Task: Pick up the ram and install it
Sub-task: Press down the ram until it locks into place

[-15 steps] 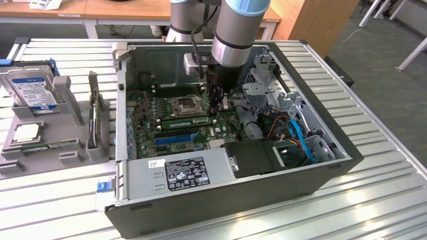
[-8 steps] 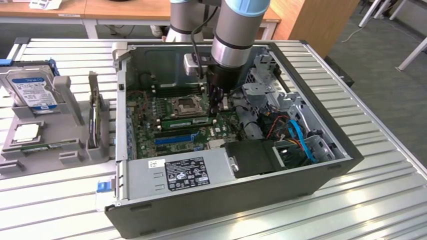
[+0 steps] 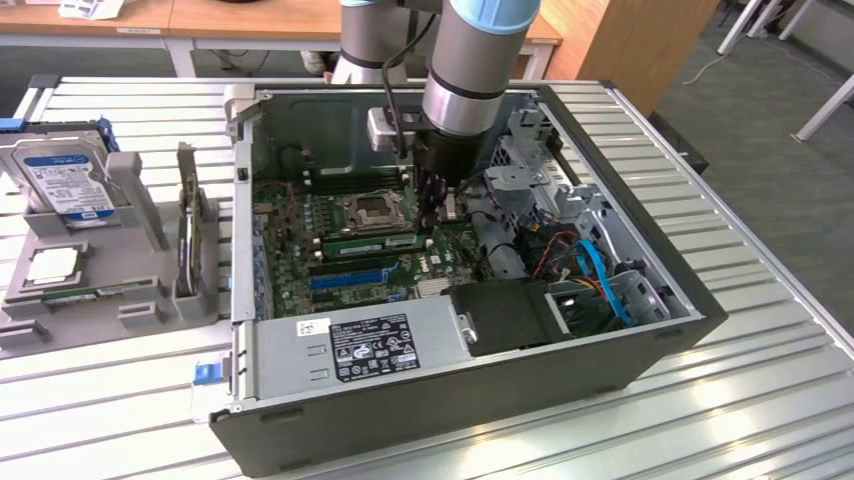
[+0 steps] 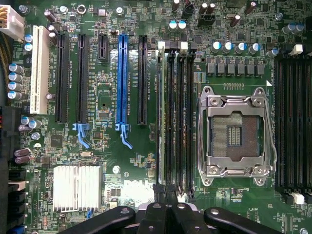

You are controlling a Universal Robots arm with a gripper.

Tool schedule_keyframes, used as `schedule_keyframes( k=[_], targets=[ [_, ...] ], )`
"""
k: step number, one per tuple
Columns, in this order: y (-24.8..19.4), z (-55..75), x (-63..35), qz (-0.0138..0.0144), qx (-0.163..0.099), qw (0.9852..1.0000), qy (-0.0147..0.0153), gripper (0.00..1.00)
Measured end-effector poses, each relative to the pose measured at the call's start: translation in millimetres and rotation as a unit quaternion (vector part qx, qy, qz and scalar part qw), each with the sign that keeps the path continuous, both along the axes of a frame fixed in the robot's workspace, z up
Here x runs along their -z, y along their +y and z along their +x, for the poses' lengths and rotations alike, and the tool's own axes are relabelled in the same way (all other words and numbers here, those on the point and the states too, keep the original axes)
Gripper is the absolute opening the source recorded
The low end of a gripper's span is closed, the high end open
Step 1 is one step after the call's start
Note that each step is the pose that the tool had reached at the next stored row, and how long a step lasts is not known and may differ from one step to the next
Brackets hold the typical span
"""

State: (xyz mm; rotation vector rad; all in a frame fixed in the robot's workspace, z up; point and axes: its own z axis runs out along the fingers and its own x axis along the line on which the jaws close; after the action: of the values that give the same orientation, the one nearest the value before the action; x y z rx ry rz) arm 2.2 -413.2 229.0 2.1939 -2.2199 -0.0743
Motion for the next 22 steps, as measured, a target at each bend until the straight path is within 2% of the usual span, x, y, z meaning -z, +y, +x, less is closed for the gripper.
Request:
schedule_keyframes(
  k=[22],
  targets=[
    [0.0,0.2,3.9,0.0000,0.000,1.0000,0.0000,0.10]
  ],
)
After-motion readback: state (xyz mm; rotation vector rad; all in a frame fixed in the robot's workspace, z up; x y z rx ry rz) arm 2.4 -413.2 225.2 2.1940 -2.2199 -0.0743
